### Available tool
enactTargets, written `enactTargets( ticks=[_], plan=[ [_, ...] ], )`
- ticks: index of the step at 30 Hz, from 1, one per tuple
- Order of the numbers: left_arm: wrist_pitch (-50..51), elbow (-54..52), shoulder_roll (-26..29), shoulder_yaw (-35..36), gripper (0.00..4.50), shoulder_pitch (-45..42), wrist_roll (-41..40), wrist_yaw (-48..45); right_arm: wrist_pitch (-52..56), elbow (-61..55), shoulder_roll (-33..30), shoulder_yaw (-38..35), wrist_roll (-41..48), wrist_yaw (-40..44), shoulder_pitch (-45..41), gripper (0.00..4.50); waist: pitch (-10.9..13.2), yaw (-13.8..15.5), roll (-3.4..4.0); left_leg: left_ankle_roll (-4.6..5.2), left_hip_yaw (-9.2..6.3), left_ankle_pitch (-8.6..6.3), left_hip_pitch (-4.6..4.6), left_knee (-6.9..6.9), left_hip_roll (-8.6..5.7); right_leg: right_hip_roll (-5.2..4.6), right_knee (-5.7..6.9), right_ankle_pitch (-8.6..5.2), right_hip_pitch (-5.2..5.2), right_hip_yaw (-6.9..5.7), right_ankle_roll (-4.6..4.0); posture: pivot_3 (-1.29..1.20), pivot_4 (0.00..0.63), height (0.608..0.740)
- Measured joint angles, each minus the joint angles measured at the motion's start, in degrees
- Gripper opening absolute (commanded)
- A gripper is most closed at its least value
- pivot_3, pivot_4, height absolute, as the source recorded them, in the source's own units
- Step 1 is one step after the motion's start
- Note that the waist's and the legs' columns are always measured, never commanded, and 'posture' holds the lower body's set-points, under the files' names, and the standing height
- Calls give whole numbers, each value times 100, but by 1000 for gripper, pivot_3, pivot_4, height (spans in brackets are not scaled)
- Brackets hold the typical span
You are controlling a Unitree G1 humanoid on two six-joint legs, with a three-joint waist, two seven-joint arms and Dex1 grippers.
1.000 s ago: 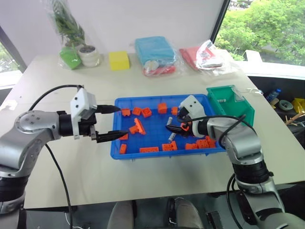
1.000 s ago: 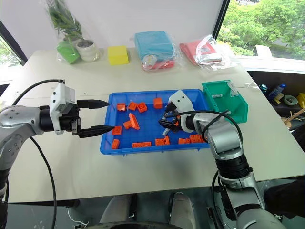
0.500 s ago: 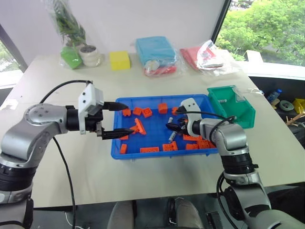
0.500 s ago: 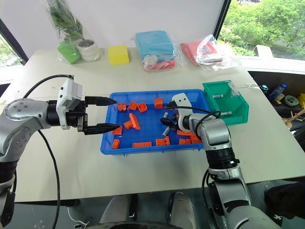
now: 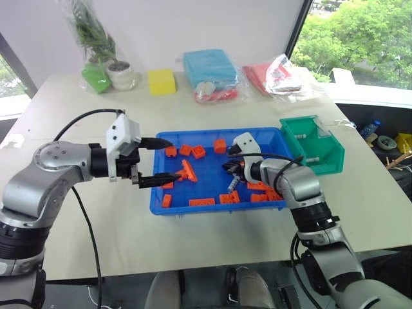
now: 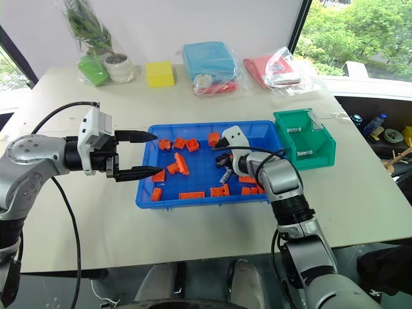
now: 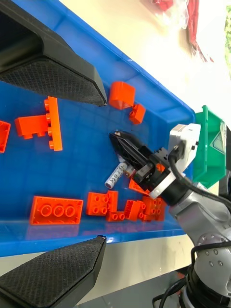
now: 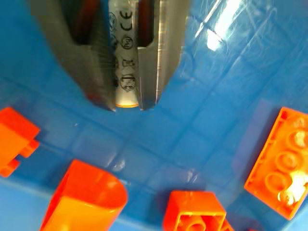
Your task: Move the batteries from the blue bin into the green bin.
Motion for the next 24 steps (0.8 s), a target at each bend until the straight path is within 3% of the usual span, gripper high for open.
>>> enactTargets(
  ticks=[9,14,19,24],
  plan=[
    [-99,102,-19,-2,4500,-41,48,-25,258,-332,-380,-296,263,112,-206,46,4,12,6,0,1,0,-5,1,0,-1,-2,0,-2,0,0,0,150,704],
    [-175,181,-100,-19,4500,-63,107,-65,420,-248,-1931,-1560,447,188,-859,46,14,121,18,3,0,-3,-5,-4,-7,-2,-26,-7,-14,-1,-9,0,150,704],
    [-257,343,-251,-115,4500,-133,193,-92,174,353,-2707,-1885,360,239,-521,46,6,108,5,3,10,-3,-2,-11,-2,-1,-36,-8,8,-1,-11,0,150,704],
    [-316,442,-354,-253,4500,-350,281,-126,-248,753,-2711,-1811,305,245,-284,2415,12,4,15,5,10,-2,-2,-9,-1,-1,-22,1,5,-1,3,0,150,704]
  ],
)
